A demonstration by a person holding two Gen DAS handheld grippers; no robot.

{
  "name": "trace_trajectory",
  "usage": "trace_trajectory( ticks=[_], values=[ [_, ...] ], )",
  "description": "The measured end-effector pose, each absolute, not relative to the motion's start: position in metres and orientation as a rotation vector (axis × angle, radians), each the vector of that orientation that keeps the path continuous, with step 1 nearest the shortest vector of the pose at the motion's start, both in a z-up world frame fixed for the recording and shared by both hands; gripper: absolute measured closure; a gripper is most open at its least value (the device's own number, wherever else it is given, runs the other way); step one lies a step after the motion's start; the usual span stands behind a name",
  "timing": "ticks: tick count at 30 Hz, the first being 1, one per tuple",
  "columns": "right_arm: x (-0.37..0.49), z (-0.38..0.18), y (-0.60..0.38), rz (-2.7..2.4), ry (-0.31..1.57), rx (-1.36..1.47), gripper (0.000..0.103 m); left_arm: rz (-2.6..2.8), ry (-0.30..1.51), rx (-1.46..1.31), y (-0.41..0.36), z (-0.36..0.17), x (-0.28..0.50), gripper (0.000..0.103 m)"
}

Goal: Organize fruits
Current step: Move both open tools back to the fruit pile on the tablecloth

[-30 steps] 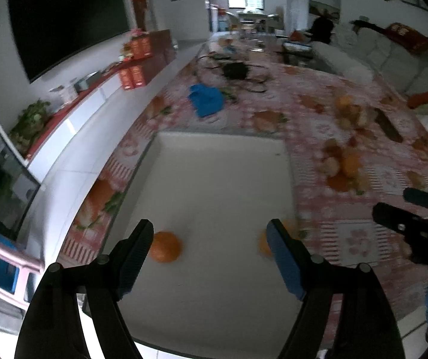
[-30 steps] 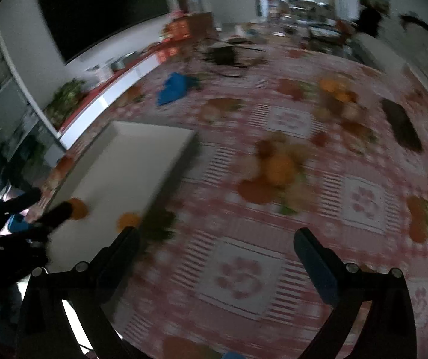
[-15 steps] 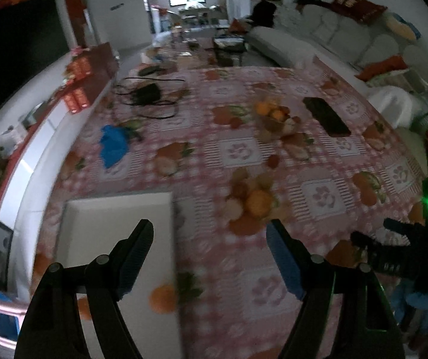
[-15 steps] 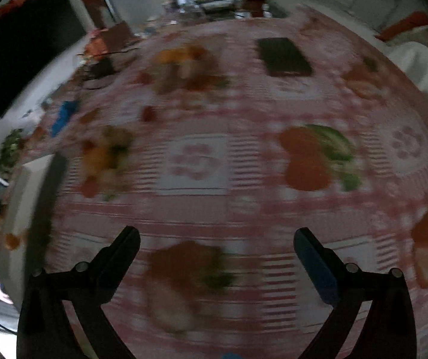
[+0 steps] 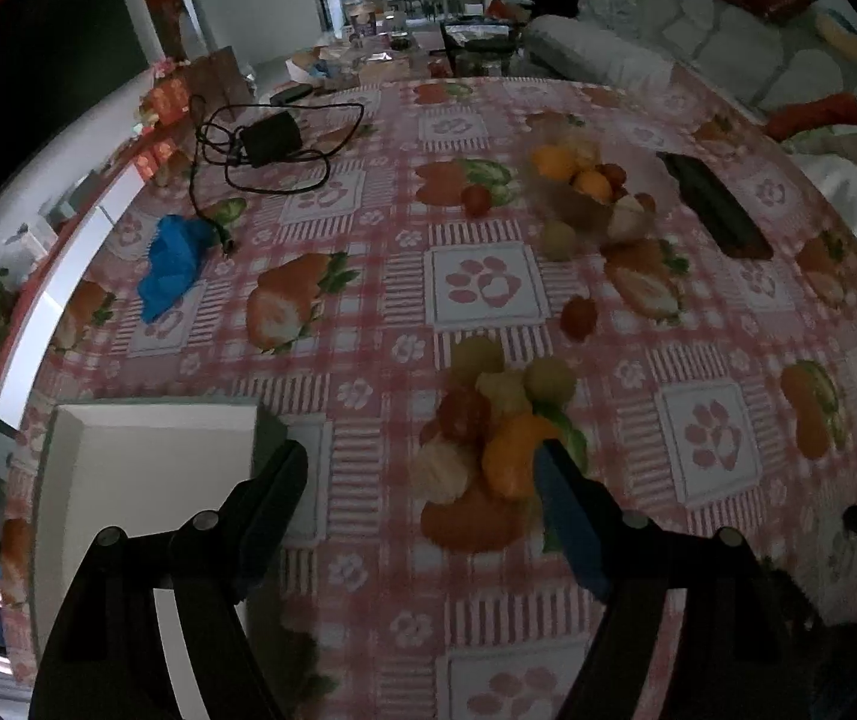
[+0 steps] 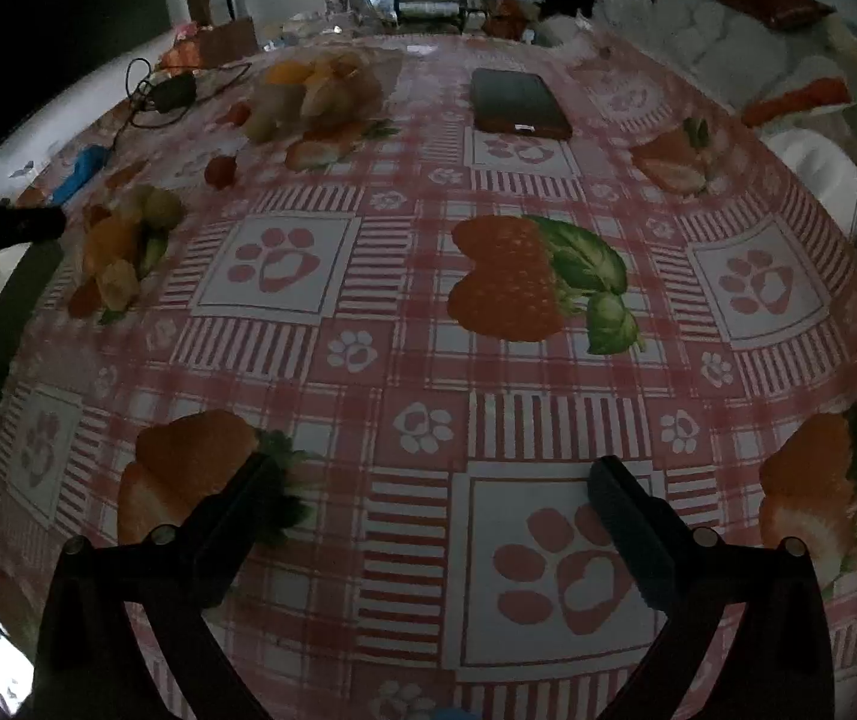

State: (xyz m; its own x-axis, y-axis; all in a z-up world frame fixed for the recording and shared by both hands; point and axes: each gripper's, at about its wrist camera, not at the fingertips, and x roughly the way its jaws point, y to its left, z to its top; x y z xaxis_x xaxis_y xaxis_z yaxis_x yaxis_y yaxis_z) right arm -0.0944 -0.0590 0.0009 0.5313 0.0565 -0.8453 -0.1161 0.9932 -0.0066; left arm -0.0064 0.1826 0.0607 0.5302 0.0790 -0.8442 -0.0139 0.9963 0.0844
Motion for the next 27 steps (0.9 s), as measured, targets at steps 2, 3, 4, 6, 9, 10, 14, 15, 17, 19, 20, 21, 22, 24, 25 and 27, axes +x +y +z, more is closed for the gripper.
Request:
trace_trajectory(
  ticks=[2, 3, 4, 6, 9, 10, 14, 15, 17, 19, 20, 21, 22, 24, 25, 27],
  values=[
    [-0.096, 0.0, -0.059, 0.105, 0.99, -0.065, 0.0, 0.057, 1.008, 0.076, 0.18, 0.059, 0.004, 0.022],
    [-0.097, 0.0, -0.059, 0.107, 0.982, -0.067, 0.0, 0.057, 1.007, 0.075, 0.179, 0.058, 0.008, 0.022],
    [-0.099, 0.0, -0.06, 0.109, 0.969, -0.067, 0.0, 0.057, 1.006, 0.066, 0.179, 0.057, 0.014, 0.022],
    [-0.1, 0.0, -0.059, 0.11, 0.953, -0.068, 0.0, 0.062, 1.009, 0.031, 0.179, 0.053, 0.024, 0.022],
    [-0.101, 0.0, -0.06, 0.111, 0.944, -0.068, 0.0, 0.08, 1.027, -0.027, 0.182, 0.04, 0.043, 0.022],
    [-0.101, 0.0, -0.059, 0.111, 0.944, -0.068, 0.0, 0.09, 1.031, -0.035, 0.183, 0.035, 0.049, 0.022],
    [-0.1, 0.0, -0.059, 0.112, 0.943, -0.067, 0.0, 0.079, 1.07, -0.085, 0.182, 0.016, 0.06, 0.033],
    [-0.1, 0.0, -0.059, 0.112, 0.943, -0.067, 0.0, 0.06, 1.094, -0.086, 0.18, 0.011, 0.059, 0.038],
    [-0.1, 0.0, -0.06, 0.112, 0.943, -0.067, 0.0, 0.059, 1.074, -0.026, 0.172, 0.01, 0.054, 0.042],
    [-0.1, 0.0, -0.059, 0.112, 0.942, -0.067, 0.0, 0.013, 1.073, -0.017, 0.164, 0.01, 0.045, 0.044],
    [-0.101, 0.0, -0.059, 0.111, 0.942, -0.067, 0.0, 0.003, 1.075, -0.01, 0.161, 0.01, 0.04, 0.044],
    [-0.101, 0.0, -0.06, 0.111, 0.942, -0.067, 0.0, -0.006, 1.074, -0.007, 0.159, 0.011, 0.037, 0.044],
    [-0.1, 0.0, -0.06, 0.111, 0.942, -0.067, 0.0, -0.019, 1.072, -0.004, 0.155, 0.011, 0.031, 0.044],
    [-0.1, 0.0, -0.059, 0.112, 0.942, -0.067, 0.0, -0.038, 1.068, 0.009, 0.15, 0.012, 0.021, 0.044],
    [-0.1, 0.0, -0.059, 0.112, 0.942, -0.067, 0.0, -0.054, 1.07, 0.012, 0.148, 0.012, 0.015, 0.044],
    [-0.101, 0.0, -0.059, 0.112, 0.943, -0.068, 0.0, -0.065, 1.064, 0.008, 0.148, 0.015, 0.005, 0.044]
  ],
)
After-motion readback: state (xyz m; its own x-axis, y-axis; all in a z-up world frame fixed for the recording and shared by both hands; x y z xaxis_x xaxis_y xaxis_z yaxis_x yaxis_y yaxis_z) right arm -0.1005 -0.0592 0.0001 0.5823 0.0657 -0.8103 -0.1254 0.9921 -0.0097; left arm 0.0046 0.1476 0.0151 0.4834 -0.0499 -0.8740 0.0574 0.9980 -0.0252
